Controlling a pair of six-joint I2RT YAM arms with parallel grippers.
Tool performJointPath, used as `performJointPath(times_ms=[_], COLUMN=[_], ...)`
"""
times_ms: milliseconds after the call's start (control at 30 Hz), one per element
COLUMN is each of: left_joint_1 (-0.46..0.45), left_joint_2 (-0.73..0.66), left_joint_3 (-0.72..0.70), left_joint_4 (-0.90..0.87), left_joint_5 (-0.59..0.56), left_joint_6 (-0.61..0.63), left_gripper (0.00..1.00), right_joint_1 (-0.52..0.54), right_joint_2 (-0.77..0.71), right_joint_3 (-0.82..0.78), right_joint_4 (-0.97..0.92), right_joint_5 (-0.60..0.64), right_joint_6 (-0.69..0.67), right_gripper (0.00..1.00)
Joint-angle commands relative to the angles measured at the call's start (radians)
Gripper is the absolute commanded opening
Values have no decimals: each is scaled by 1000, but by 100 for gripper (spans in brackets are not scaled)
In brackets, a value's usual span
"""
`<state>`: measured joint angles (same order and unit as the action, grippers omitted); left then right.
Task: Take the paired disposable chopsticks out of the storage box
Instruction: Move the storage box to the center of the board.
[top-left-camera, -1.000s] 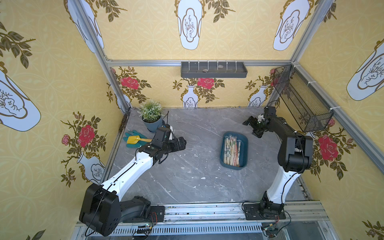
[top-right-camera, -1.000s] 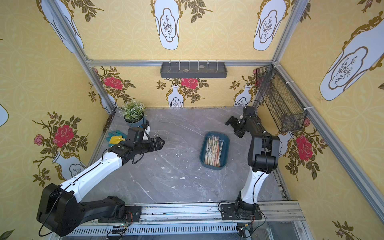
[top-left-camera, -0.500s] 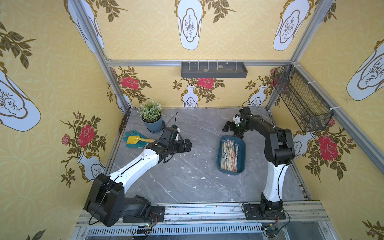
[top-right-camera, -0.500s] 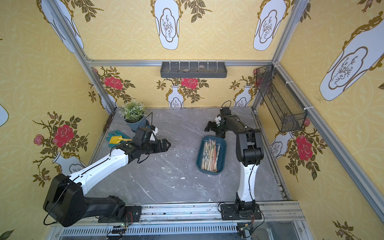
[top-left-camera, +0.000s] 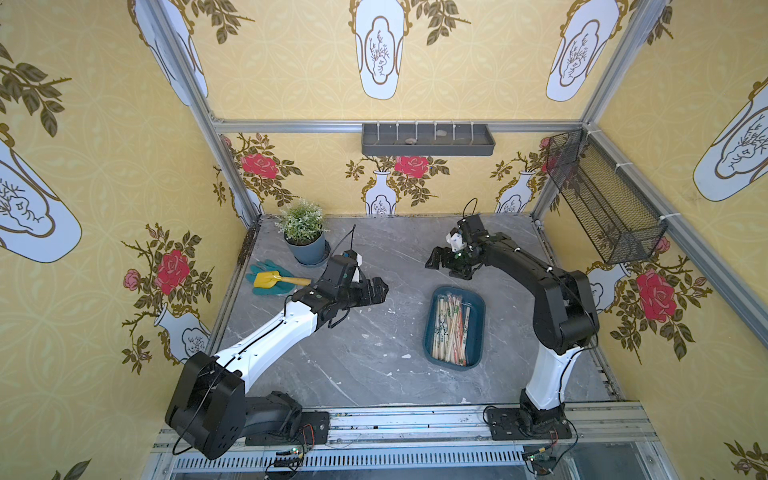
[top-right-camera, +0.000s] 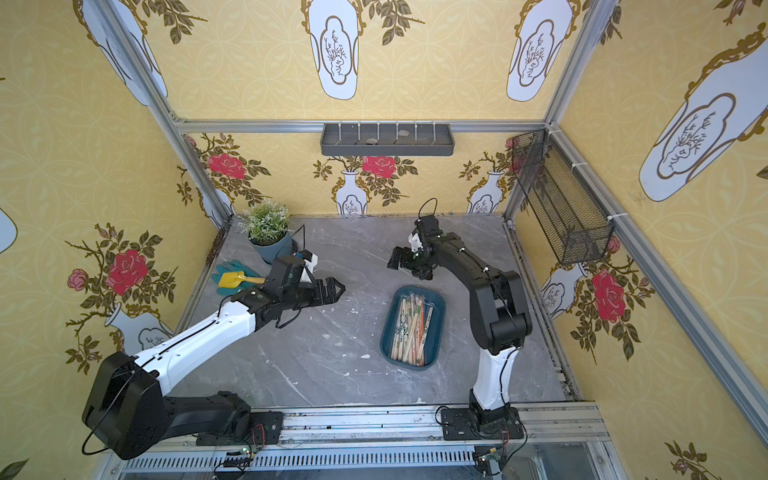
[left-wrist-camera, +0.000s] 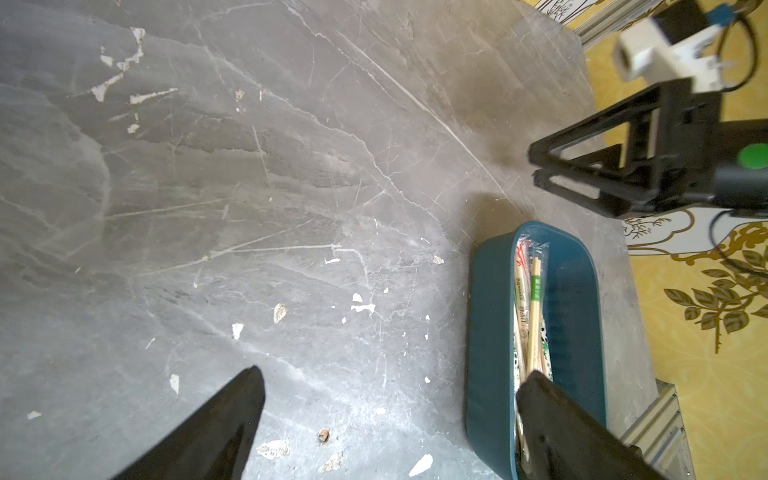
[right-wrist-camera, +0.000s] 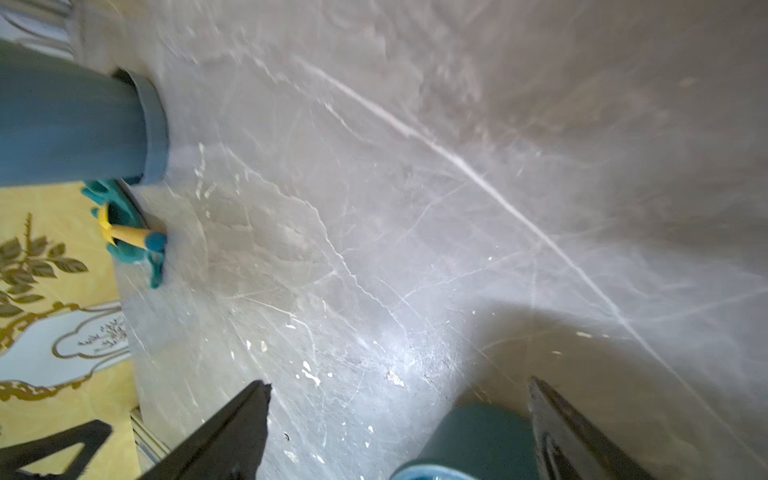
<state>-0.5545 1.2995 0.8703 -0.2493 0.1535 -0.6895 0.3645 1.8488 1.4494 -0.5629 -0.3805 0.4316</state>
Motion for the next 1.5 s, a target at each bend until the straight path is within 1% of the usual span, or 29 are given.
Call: performJointPath(times_ms=[0,100,233,367,433,467,533,633,800,933,1000,1167,1300,1467], left_joint_1=[0,2,2,2,2,2,1,1,-1,-7,-8,-13,-29,-67], left_joint_2=[-24,-63,-83,-80,-78,-73,-58,-42,-30,-28,-28,-19,0,17], left_joint_3=[-35,-77,-92,-77,-72,-63,-47,-33,-24,-23,-24,-16,3,44], left_joint_4=[47,85,65,19,13,5,-8,-7,-5,-5,-7,-7,-8,-33], left_joint_5=[1,14,-19,-5,13,28,45,74,93,94,91,92,91,45], left_joint_6=[-1,-1,-1,-1,-1,23,32,41,45,50,50,46,35,-5], left_gripper=[100,100,100,100,100,100,100,100,100,100,100,100,100,100], right_joint_1=[-35,-50,-55,-59,-57,-53,-47,-42,-32,-19,-3,75,114,111], right_joint_2=[-104,-226,-398,-540,-582,-594,-596,-553,-453,-405,-385,-332,-322,-411], right_joint_3=[-44,-137,-302,-457,-514,-541,-579,-592,-553,-512,-491,-445,-432,-476], right_joint_4=[0,-42,-92,-112,-100,-93,-71,-35,37,103,120,144,149,100], right_joint_5=[86,151,226,232,215,211,201,192,182,140,123,114,130,170], right_joint_6=[78,100,140,198,230,244,258,261,234,217,223,253,277,292], right_gripper=[97,98,97,97,98,97,97,97,97,98,97,97,97,97])
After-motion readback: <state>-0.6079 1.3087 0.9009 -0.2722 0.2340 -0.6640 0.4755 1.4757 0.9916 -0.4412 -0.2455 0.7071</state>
